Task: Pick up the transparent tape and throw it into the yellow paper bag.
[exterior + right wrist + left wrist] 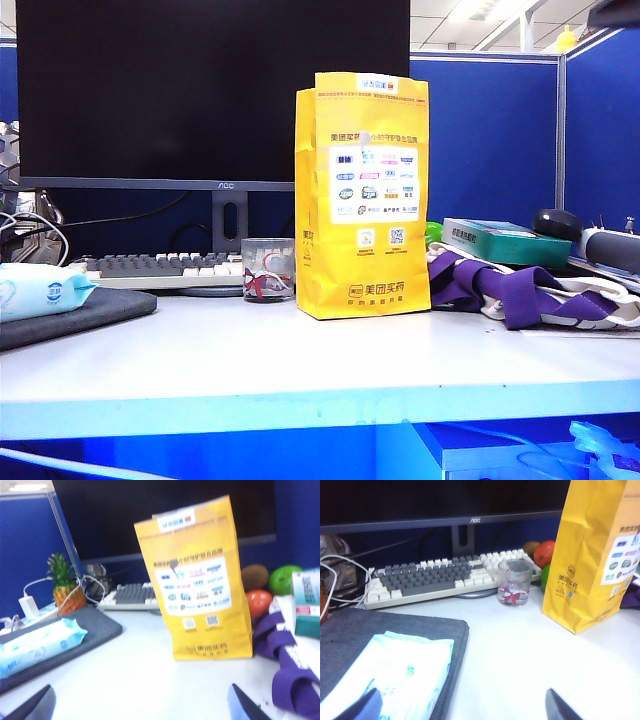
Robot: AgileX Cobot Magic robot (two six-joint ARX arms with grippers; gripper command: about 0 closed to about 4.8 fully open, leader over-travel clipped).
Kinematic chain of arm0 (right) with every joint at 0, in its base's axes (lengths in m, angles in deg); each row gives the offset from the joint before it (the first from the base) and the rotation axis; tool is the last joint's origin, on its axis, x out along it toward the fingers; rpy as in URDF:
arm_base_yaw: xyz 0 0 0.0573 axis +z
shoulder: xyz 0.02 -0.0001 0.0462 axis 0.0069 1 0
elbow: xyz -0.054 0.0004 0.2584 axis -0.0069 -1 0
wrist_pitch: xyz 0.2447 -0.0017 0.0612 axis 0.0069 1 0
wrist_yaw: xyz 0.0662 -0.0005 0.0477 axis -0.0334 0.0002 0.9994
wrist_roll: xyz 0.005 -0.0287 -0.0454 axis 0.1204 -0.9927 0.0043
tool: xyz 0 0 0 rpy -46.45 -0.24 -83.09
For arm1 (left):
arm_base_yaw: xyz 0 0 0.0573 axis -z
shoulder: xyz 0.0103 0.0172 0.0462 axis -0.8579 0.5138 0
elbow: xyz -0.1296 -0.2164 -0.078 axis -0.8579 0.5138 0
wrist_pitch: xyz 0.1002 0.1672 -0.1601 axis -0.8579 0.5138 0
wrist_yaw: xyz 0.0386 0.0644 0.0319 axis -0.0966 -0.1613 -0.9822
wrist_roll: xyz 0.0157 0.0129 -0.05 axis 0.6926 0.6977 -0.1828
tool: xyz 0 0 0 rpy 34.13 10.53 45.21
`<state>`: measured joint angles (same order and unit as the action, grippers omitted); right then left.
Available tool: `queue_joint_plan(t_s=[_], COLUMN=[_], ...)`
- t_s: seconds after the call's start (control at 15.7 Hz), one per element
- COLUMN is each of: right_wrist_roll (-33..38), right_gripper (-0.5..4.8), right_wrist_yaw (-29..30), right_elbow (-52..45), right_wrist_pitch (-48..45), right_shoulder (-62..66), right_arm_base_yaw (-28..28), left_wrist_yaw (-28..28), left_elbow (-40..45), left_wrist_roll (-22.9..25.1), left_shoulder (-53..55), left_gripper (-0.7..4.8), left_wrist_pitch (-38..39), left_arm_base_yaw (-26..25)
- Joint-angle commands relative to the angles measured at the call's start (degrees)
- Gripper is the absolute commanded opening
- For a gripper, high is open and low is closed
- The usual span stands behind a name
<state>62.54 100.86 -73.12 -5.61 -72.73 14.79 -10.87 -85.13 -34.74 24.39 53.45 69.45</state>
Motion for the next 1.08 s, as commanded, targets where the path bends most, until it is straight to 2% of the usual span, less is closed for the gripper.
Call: queue_joint_plan(t_s=[0.06, 0.13, 0.25, 0.32, 0.38, 0.45, 0.51, 0.57, 0.64, 0.7, 0.76, 0.83, 1.02, 1.08], right_wrist_roll=[0.9, 4.4, 5.6, 5.3, 5.3, 5.2, 5.1, 5.1, 5.1, 5.1, 5.1, 5.1, 5.6, 5.7], right_gripper=[4.79, 4.79, 4.79, 4.79, 4.79, 4.27, 3.15, 1.73, 0.74, 0.33, 0.06, -0.01, -0.01, 0.00], right_wrist_yaw=[-0.7, -3.0, -7.1, -9.2, -11.5, -12.5, -12.5, -12.5, -12.5, -12.5, -11.7, -10.3, -10.8, -10.6], right_elbow=[-1.3, -2.1, -3.2, -3.8, -4.1, -4.1, -4.1, -4.1, -4.1, -4.1, -4.1, -4.1, -4.1, -4.1], right_wrist_pitch=[-0.6, -0.7, -0.5, -0.7, -0.8, -0.7, -0.8, -0.7, -0.7, -0.7, -0.7, -0.7, -0.7, 0.2], right_shoulder=[0.0, 0.0, 0.0, 0.0, 0.0, 0.0, 0.0, 0.0, 0.0, 0.0, 0.0, 0.0, 0.0, 0.0], right_arm_base_yaw=[0.0, 0.0, 0.0, 0.0, 0.0, 0.0, 0.0, 0.0, 0.0, 0.0, 0.0, 0.0, 0.0, 0.0], left_wrist_yaw=[-0.2, -0.2, -0.3, -0.7, -1.4, -1.7, -1.7, -1.7, -1.7, -1.6, -1.5, 1.0, 5.1, 8.9], left_elbow=[-0.1, -0.1, 0.0, 0.2, 0.9, 1.7, 2.5, 3.2, 4.4, 4.5, 4.5, 4.5, 4.5, 4.5], left_wrist_roll=[-0.4, -0.3, -0.3, -0.3, -0.3, -0.3, -0.6, -0.7, -0.7, -0.7, -0.7, -2.1, -2.0, -2.0], left_shoulder=[0.0, 0.0, 0.0, 0.0, 0.0, 0.0, 0.0, 0.0, 0.0, 0.0, 0.0, 0.0, 0.0, 0.0], left_gripper=[4.34, 4.33, 4.23, 3.90, 2.94, 2.49, 2.39, 2.39, 2.35, 2.17, 1.58, 0.86, 0.87, 0.90], left_wrist_pitch=[-0.5, -0.2, 0.5, 0.5, 0.0, -0.1, -0.1, -0.1, -0.1, -0.1, -0.1, -0.3, -0.6, -0.7], left_arm_base_yaw=[0.0, 0.0, 0.0, 0.0, 0.0, 0.0, 0.0, 0.0, 0.0, 0.0, 0.0, 0.0, 0.0, 0.0])
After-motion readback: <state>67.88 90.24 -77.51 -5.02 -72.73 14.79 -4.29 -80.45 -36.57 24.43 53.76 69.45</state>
